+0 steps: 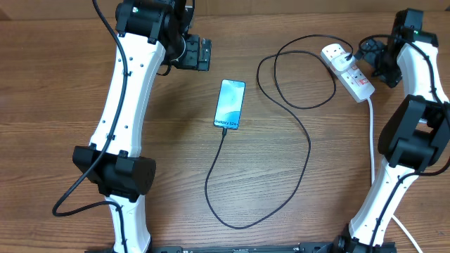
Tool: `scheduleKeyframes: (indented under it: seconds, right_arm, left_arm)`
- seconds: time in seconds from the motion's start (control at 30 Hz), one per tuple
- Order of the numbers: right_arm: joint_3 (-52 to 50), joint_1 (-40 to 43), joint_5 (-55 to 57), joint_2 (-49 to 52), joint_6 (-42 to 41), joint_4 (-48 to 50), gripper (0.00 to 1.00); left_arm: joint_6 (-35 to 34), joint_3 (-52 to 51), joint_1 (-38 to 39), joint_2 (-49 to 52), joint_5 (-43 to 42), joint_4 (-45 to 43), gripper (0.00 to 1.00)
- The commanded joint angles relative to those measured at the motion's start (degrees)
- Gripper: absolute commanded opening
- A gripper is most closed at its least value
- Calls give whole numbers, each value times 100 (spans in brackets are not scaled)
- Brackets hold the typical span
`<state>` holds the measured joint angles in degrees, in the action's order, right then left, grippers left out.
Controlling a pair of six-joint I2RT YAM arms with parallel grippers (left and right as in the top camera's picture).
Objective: Plug charger to phone and switch on socket
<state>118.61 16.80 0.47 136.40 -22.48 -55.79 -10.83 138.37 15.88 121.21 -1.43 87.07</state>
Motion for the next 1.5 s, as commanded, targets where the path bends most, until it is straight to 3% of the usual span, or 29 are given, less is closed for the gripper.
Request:
scheduleKeyframes:
  seconds: [0.0, 1.47]
  right_arm:
    - [-227, -22, 258, 15, -33, 63, 100]
    - [-315, -17, -66, 365, 26, -4, 100]
  left_arm:
    - [-98, -7, -20, 39, 55, -9, 100]
    - [-98, -7, -20, 39, 55, -9, 100]
